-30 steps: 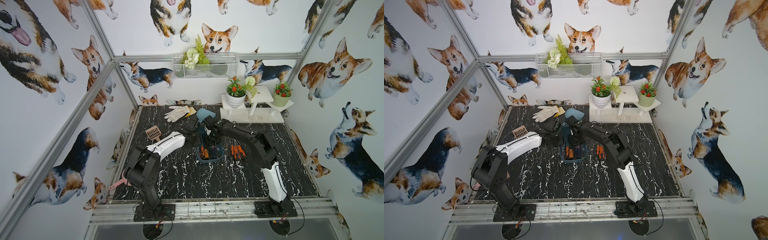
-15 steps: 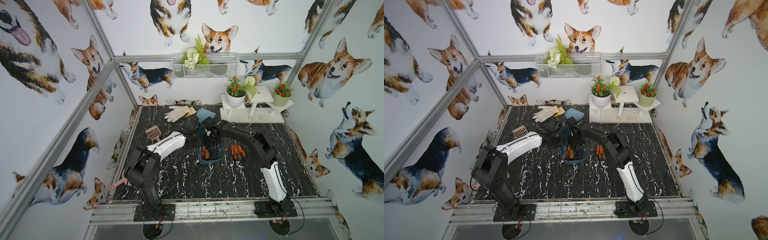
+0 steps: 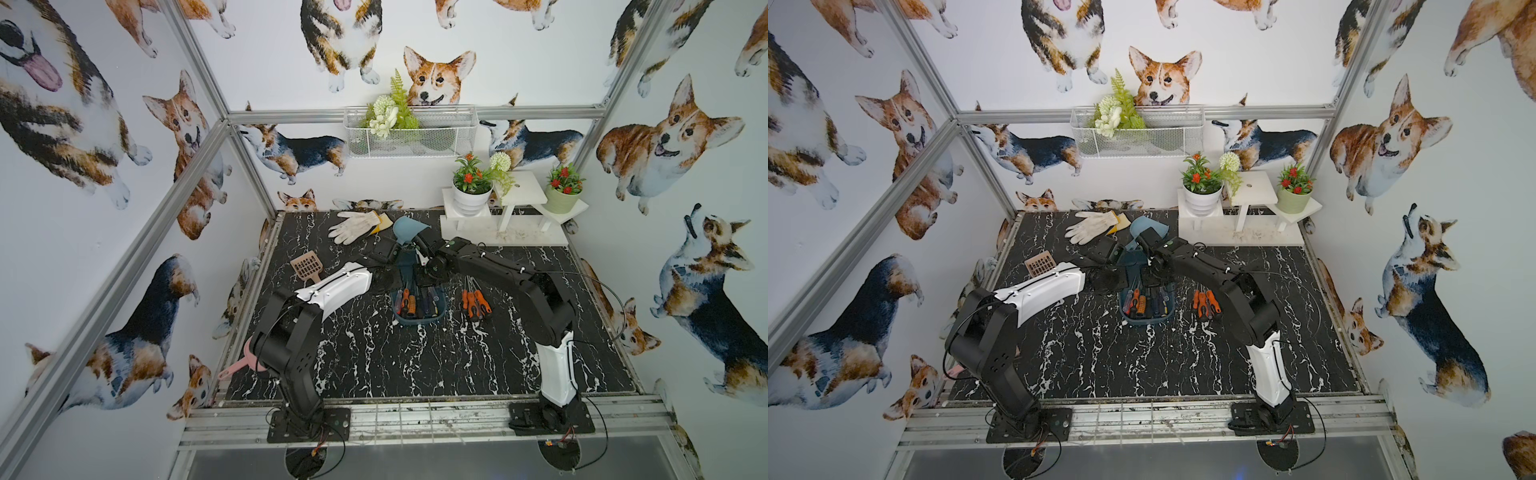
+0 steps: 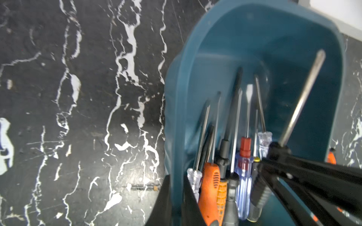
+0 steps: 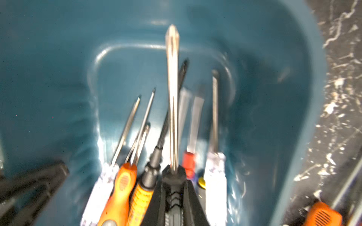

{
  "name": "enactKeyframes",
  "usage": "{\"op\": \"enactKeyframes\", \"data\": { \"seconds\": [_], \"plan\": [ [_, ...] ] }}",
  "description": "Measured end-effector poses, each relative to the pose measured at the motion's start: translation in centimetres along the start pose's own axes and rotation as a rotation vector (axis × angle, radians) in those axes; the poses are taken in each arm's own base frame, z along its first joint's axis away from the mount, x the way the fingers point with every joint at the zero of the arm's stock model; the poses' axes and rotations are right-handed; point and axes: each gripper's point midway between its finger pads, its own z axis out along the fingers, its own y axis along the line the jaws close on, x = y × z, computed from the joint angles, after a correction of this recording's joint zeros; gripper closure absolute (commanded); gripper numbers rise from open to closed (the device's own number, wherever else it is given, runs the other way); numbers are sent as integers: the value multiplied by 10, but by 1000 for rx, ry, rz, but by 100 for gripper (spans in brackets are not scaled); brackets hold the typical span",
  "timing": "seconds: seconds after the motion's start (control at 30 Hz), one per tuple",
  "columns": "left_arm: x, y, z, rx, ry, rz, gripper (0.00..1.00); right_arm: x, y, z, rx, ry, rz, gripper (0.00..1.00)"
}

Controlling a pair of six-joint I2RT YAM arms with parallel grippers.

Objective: Take out the screwdriver from the storage box
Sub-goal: Pick up the screwdriver from the storage box, then place the screwdriver at the center of the board.

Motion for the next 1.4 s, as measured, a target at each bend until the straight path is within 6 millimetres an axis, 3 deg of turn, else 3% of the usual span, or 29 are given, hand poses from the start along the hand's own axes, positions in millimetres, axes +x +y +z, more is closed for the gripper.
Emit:
{"op": "enactKeyframes", "data": {
  "seconds": [0.27, 0.5, 0.93, 1.4],
  "plan": [
    [-1, 1, 0, -6, -5, -2, 100, -1, -1, -9, 3, -14, -12, 100],
    [-1, 1, 0, -7, -5, -2, 100, -5, -4, -33, -37, -46, 2, 100],
    [0, 1, 1, -7, -3, -2, 100, 19, -76, -81, -4, -79, 130, 100],
    [1, 2, 1, -7, -2, -7, 100, 66, -142, -75, 192, 67, 94, 100]
  ]
}}
